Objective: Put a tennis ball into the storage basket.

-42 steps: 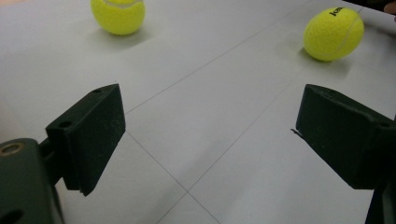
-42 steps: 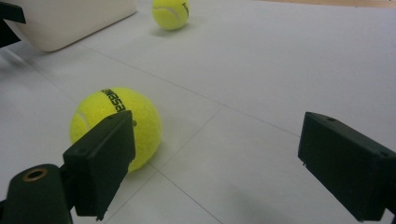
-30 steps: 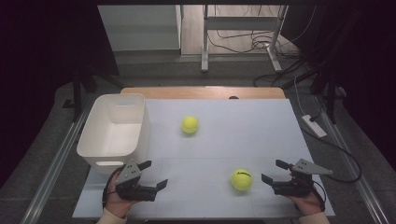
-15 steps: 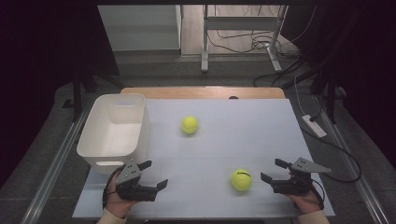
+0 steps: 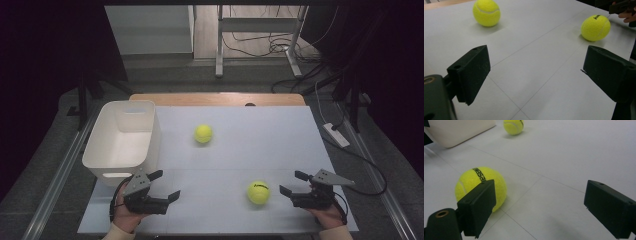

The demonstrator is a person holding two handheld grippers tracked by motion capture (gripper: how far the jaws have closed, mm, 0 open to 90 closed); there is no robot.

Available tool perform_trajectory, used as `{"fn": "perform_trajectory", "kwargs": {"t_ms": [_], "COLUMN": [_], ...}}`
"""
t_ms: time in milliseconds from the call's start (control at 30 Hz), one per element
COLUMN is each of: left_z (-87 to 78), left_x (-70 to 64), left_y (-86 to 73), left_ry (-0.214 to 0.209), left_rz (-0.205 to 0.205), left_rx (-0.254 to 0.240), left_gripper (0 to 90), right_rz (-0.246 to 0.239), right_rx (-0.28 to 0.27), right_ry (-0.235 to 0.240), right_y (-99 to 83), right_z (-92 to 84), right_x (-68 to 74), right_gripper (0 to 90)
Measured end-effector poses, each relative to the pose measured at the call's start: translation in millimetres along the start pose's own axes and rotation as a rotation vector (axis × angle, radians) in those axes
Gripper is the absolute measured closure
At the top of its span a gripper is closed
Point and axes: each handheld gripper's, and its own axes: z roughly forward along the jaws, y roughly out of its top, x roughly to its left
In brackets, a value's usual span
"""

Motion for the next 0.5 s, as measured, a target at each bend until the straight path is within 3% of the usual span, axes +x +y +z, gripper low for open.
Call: {"fn": "perform_trajectory", "kwargs": {"t_ms": [500], "left_z": [2.8], "left_x": [-4.7], "left_y": [13.8], "left_ry": [0.016], "left_rz": [0.011], "left_rx": [0.012], "left_gripper": [8.5], "right_rz": [0.002], "right_rx": [-0.005], "right_ry": [-0.002], "right_y": [3.1], "right_z": [2.5], "right_x": [-0.4], "right_gripper": [10.7]}}
